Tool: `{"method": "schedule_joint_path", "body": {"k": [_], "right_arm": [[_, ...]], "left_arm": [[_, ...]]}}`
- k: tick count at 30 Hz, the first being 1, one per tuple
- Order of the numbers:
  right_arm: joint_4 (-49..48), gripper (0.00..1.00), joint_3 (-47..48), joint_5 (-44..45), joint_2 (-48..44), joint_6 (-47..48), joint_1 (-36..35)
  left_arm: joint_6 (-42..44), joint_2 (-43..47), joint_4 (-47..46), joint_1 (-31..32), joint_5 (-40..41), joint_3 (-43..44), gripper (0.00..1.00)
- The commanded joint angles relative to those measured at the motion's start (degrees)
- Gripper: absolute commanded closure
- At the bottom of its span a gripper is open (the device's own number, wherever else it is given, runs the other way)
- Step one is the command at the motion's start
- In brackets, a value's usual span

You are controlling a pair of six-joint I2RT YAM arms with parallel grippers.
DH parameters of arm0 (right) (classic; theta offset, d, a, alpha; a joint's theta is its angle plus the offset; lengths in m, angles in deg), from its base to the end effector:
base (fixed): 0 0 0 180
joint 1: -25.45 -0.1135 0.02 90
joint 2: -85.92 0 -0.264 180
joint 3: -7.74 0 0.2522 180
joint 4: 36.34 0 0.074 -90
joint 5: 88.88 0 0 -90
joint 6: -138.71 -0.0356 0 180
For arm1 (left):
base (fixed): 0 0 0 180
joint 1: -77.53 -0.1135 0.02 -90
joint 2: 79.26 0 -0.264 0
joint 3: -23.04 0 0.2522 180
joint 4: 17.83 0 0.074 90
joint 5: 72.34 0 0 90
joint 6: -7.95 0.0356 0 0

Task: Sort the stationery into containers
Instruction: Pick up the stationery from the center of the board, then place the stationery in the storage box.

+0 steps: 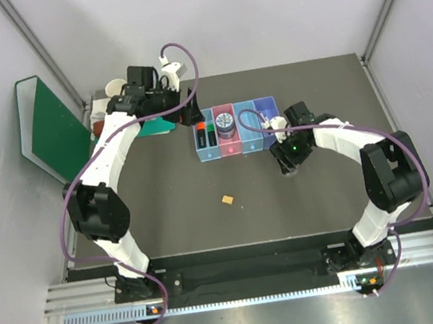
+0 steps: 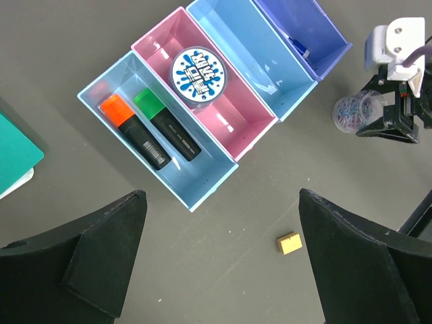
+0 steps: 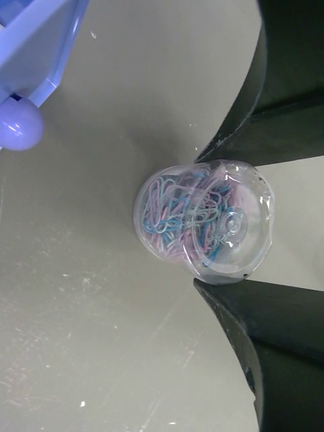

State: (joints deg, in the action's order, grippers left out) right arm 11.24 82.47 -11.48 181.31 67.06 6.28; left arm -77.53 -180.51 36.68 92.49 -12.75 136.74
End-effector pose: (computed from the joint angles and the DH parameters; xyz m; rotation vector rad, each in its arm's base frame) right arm 0.3007 0.1128 0.1864 -0.9390 2.5832 0.3072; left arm 0.3775 -0.1195 0.3567 0.6526 2.1849 -0.7043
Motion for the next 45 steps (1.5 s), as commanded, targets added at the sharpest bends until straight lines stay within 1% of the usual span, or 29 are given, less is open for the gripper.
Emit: {"method": "schedule_joint_path", "body": {"k": [1,2,4,7,9,11,12,14,15,16,17,18,19,20,21,22,23,24,25,26,28,29,30,31,32,34,39,40,45], "right_arm": [[0.01,0.62,3.09,-0.41,-1.44,0.37,-0.86],[1.41,0.64,3.71,-0.58,-2.48,0.63,-1.03],[2.82,0.65,5.38,-0.84,-3.98,1.33,-0.86],[5.72,0.67,8.53,-2.24,-7.85,2.39,-0.95],[7.91,0.70,10.74,-3.56,-10.57,2.48,-0.95],[9.41,0.73,14.60,-6.98,-13.11,2.74,-0.77],[9.68,0.75,15.66,-8.39,-13.91,2.57,-0.68],[10.21,0.75,18.74,-15.06,-16.71,1.26,0.01],[10.21,0.75,19.53,-17.70,-17.60,0.55,0.19],[9.25,0.75,20.84,-22.07,-19.26,-1.19,0.28],[8.72,0.76,21.47,-24.03,-20.06,-2.25,0.28],[8.28,0.76,22.08,-25.96,-20.51,-3.13,0.28],[7.84,0.76,23.65,-29.29,-21.12,-4.88,0.28],[7.14,0.76,24.54,-30.72,-21.21,-5.77,0.28],[7.05,0.76,25.50,-32.12,-21.13,-6.30,0.28],[7.05,0.76,27.25,-34.75,-20.78,-6.92,0.28],[7.05,0.76,28.06,-35.82,-20.69,-6.92,0.28],[6.70,0.76,28.59,-38.18,-20.60,-7.45,0.28],[6.35,0.76,29.03,-39.42,-20.60,-7.62,0.37],[5.04,0.76,28.94,-40.47,-20.77,-7.97,0.20],[1.36,0.76,27.72,-47.12,-21.21,-10.95,0.28],[-0.15,0.78,26.41,-48.03,-22.00,-11.75,0.28],[-2.34,0.78,25.44,-48.48,-22.61,-12.63,0.20],[-7.14,0.78,24.38,-48.48,-23.40,-14.90,0.11],[-9.45,0.78,22.54,-47.87,-24.72,-15.70,0.02],[-12.02,0.78,21.74,-45.25,-25.43,-16.50,-0.16],[-13.34,0.84,21.21,-36.90,-27.36,-12.11,-1.73],[-13.69,0.84,20.51,-34.97,-27.89,-10.63,-1.91],[-14.05,0.87,20.24,-33.45,-29.56,-8.68,-1.92]], "left_arm": [[1.11,2.64,-1.64,-0.37,-0.70,-0.19,0.01],[1.29,2.38,-1.38,-0.37,-0.87,-0.10,0.01],[1.99,2.11,-0.24,-0.46,-1.75,0.08,0.01],[3.39,1.15,1.95,-0.46,-6.31,0.69,0.01],[3.57,0.80,2.58,-0.46,-11.83,0.61,0.01],[2.26,0.53,1.62,-0.55,-15.71,0.17,0.01],[1.56,0.44,1.18,-0.63,-20.34,0.08,0.01],[-0.64,-0.43,-0.22,-0.90,-25.37,0.08,0.01],[-1.69,-0.70,-1.10,-0.90,-30.88,-0.01,0.01],[-4.22,-0.96,-2.77,-0.90,-33.20,-0.62,0.01],[-6.86,-1.14,-6.87,-0.90,-35.65,-1.15,0.01],[-11.93,-1.05,-9.96,-0.90,-37.42,-1.76,0.01],[-14.86,-0.79,-13.64,-0.90,-40.22,-3.68,0.01],[-18.28,-0.09,-17.86,-0.81,-41.21,-4.92,0.01],[-26.75,0.26,-29.73,-0.81,-41.83,-6.41,0.01],[-31.97,0.70,-36.47,-0.81,-43.40,-9.82,0.01],[-37.42,1.23,-45.58,-0.81,-44.20,-11.59,0.01],[-49.22,1.15,-60.90,-0.81,-44.81,-13.09,0.01],[-55.08,0.80,-69.41,-0.55,-45.34,-15.02,0.01],[-59.66,-0.51,-74.54,-0.29,-45.70,-15.04,0.01],[-62.33,-1.57,-74.68,1.46,-46.84,-11.54,0.01],[-64.69,-1.93,-80.51,2.43,-46.93,-11.44,0.01],[-66.37,-2.37,-81.87,2.79,-46.58,-11.17,0.01],[-67.52,-2.46,-81.97,3.23,-46.23,-10.56,0.01],[-68.31,-2.46,-83.10,4.10,-45.97,-10.47,0.01],[-70.68,-2.11,-85.13,5.25,-45.70,-10.64,0.01],[-72.45,-0.18,-87.24,9.20,-44.91,-12.05,0.01],[-72.71,0.09,-87.68,9.82,-44.82,-12.14,0.01],[-74.47,1.32,-91.89,10.35,-44.12,-12.66,0.01]]}}
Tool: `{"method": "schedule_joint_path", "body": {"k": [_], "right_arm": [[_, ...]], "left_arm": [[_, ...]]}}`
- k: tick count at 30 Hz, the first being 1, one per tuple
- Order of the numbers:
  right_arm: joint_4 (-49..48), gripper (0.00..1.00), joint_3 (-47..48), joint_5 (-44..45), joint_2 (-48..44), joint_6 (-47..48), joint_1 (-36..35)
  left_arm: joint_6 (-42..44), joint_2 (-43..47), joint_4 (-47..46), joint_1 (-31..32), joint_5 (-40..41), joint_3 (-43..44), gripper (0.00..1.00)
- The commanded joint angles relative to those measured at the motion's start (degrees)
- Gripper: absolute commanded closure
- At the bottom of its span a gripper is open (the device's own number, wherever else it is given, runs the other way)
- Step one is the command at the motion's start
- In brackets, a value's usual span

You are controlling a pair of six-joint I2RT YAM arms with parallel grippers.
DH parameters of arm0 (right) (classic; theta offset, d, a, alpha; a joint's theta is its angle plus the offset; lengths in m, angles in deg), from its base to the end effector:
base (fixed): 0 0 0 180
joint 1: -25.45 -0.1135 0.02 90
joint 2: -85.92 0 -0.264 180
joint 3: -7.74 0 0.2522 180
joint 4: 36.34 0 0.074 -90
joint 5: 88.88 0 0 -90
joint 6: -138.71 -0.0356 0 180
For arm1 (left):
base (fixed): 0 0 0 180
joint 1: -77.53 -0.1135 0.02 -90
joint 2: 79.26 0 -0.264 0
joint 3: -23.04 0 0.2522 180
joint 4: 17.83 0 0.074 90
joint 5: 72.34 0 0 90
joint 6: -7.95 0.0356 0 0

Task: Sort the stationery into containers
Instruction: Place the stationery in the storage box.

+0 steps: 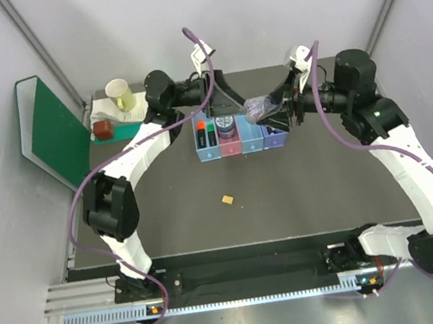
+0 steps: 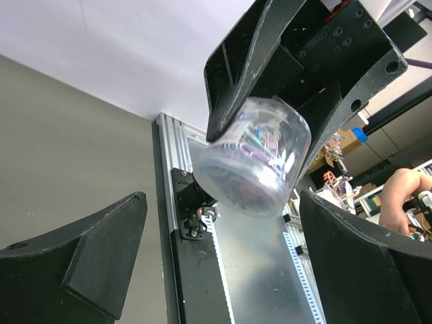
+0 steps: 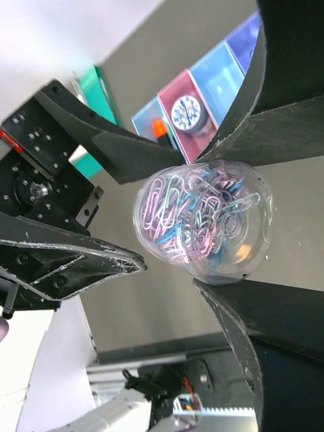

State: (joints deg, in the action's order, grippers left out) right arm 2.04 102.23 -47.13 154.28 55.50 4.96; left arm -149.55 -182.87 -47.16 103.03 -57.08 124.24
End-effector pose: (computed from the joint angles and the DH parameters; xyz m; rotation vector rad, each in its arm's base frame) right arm 0.2198 0.1105 0.4492 -0.9948 1.5034 0.9170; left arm 0.3539 -0.2068 0.3972 0.9159 1.5729 -1.9469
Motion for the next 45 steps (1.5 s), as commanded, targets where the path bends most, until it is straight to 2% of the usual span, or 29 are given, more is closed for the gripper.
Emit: {"method": "schedule_joint_path", "body": {"k": [1,17,30,39,45], "right_arm": [[-4.85,0.88,0.40,2.02,-2.53,2.53,-0.60],[-11.88,0.91,-1.19,0.70,-1.39,-2.48,-1.13],[-13.20,0.92,-1.36,-0.27,-1.30,-4.50,-2.54],[-17.94,0.93,-2.59,-0.62,-1.21,-6.44,-2.63],[-21.71,0.95,-5.57,-1.23,-1.30,-8.89,-2.54]], "left_arm": [[-3.06,3.86,-8.41,-0.10,0.38,-0.34,0.01],[-3.51,2.80,-9.46,3.15,0.65,2.39,0.01],[-2.55,-0.19,-10.79,3.42,1.61,4.49,0.01],[-2.46,-0.36,-10.35,4.03,1.88,3.88,0.01],[-2.46,0.08,-9.82,4.21,1.97,4.14,0.10]]}}
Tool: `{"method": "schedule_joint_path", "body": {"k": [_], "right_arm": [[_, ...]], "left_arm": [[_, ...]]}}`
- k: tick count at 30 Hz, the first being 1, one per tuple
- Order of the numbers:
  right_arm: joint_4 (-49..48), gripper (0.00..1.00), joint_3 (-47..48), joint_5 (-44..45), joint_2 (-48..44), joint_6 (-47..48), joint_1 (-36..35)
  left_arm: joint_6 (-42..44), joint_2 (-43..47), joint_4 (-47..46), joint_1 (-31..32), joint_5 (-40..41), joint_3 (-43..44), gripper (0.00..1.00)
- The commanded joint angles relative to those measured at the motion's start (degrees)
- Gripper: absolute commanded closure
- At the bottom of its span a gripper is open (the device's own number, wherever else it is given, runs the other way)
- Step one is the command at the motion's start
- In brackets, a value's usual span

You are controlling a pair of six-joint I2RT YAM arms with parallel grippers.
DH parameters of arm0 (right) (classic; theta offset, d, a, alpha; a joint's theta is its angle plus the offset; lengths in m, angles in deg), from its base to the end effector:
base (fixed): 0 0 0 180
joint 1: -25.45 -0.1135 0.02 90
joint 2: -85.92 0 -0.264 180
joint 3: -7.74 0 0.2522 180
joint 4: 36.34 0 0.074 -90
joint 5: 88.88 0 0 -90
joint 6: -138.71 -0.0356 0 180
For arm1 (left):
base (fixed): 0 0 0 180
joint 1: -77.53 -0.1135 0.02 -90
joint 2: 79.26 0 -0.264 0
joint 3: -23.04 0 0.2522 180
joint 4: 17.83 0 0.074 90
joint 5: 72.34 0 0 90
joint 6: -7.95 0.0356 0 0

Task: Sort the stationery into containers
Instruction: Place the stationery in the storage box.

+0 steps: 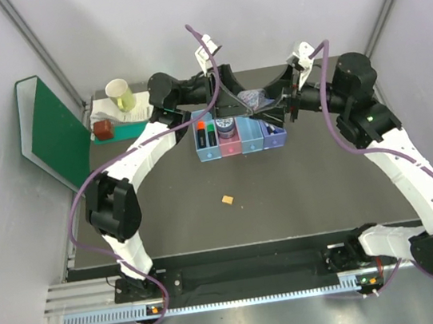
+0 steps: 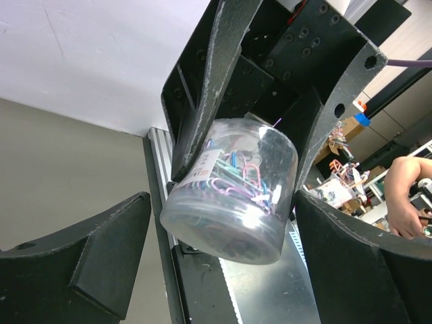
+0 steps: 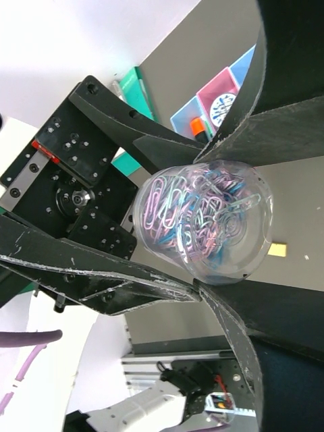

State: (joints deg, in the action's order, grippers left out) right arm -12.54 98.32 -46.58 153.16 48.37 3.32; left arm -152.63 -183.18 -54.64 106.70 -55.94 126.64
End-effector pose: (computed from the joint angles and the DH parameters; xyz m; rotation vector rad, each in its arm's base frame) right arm 0.2192 0.1176 0.4561 -0.9421 1.3669 0.9531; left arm 0.3355 -0.2264 0.4183 1.0129 1.4296 -1.9571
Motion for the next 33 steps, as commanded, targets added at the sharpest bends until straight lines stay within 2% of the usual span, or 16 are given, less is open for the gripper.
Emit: {"method": "schedule_joint_path", "body": {"k": [1,7,22,27,33], "right_arm": [[-8.36,0.95,-2.37,-2.30,-0.27,-2.73,-0.64],[-18.91,0.97,-7.38,-5.73,-1.41,-11.43,1.21],[-24.19,1.00,-8.00,-6.97,-3.43,-15.74,5.87],[-26.30,1.00,-8.88,-6.18,-3.70,-17.15,6.13],[-26.92,1.00,-10.81,-5.12,-4.05,-17.24,6.22]], "left_arm": [[0.54,0.82,-2.26,0.54,1.00,1.83,0.11],[0.19,2.84,-2.26,0.54,0.74,1.65,0.15],[0.10,5.83,-1.73,-0.60,-0.40,-1.43,0.18],[0.36,5.57,-1.55,-0.69,0.13,-1.16,0.23],[0.36,5.13,-1.47,-0.69,0.65,-0.55,0.21]]}}
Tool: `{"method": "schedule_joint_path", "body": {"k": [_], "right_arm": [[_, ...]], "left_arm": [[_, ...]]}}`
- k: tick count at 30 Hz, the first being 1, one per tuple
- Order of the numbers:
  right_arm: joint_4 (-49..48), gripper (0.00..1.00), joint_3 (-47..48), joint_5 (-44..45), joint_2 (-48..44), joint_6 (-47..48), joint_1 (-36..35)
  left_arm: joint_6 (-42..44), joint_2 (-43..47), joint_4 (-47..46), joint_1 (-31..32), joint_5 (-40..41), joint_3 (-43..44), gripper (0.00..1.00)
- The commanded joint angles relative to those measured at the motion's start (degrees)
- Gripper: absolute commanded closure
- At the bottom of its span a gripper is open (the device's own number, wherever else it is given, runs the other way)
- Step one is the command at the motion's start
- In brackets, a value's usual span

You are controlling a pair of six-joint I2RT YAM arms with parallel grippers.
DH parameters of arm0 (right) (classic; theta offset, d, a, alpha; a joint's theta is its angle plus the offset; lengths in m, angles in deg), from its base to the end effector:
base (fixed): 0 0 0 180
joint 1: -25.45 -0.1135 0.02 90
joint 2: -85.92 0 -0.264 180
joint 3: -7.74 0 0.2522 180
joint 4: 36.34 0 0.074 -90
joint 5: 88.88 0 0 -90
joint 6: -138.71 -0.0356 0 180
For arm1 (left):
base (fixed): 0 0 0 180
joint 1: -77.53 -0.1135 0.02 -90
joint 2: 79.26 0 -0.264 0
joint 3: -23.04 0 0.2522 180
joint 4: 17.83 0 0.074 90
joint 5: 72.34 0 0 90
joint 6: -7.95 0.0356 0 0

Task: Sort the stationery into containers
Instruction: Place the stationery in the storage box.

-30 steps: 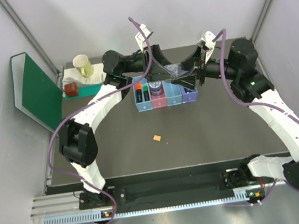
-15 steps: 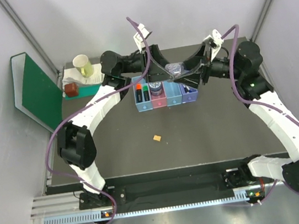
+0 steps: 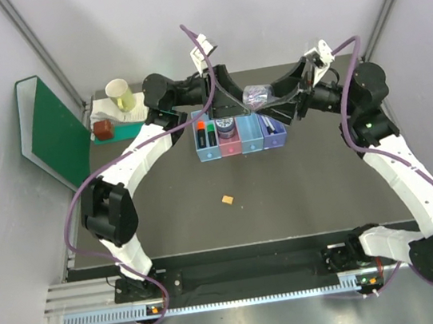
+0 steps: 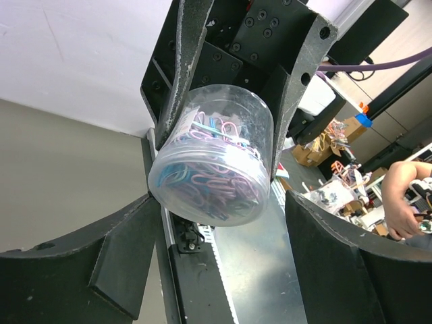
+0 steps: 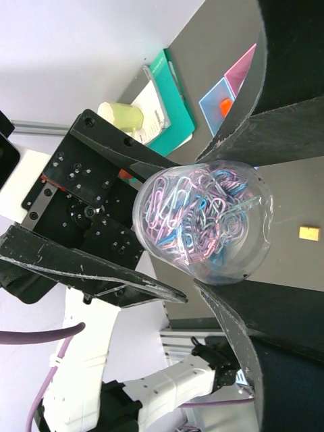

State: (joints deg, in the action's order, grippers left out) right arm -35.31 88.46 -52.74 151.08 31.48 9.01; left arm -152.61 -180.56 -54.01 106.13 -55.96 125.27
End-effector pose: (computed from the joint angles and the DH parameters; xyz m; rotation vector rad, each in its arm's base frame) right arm 0.2259 0.0966 0.4446 -0.8234 1.2735 1.0909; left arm 0.3269 -0.2171 0.4272 1.0101 1.4208 -1.9452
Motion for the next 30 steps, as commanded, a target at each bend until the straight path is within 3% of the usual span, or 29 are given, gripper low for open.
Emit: {"method": "schedule_joint_path", "body": {"k": [1,14,22,30], "right_arm": [[-4.14,1.00,-1.21,1.04,-2.06,-0.34,0.54],[-4.67,1.00,-2.53,1.75,-1.10,-0.61,0.28],[-4.23,1.00,-3.06,1.84,-0.83,-0.34,-0.51],[-3.79,1.00,-4.55,1.92,-0.92,0.27,-0.95]], "left_arm": [[0.17,2.42,-2.19,-0.12,0.76,1.00,0.21],[0.16,1.37,-2.45,-0.12,0.76,2.15,0.22],[0.52,0.31,-2.28,-0.12,1.20,3.64,0.32],[0.61,0.13,-1.22,-0.21,1.29,4.79,0.21]]}}
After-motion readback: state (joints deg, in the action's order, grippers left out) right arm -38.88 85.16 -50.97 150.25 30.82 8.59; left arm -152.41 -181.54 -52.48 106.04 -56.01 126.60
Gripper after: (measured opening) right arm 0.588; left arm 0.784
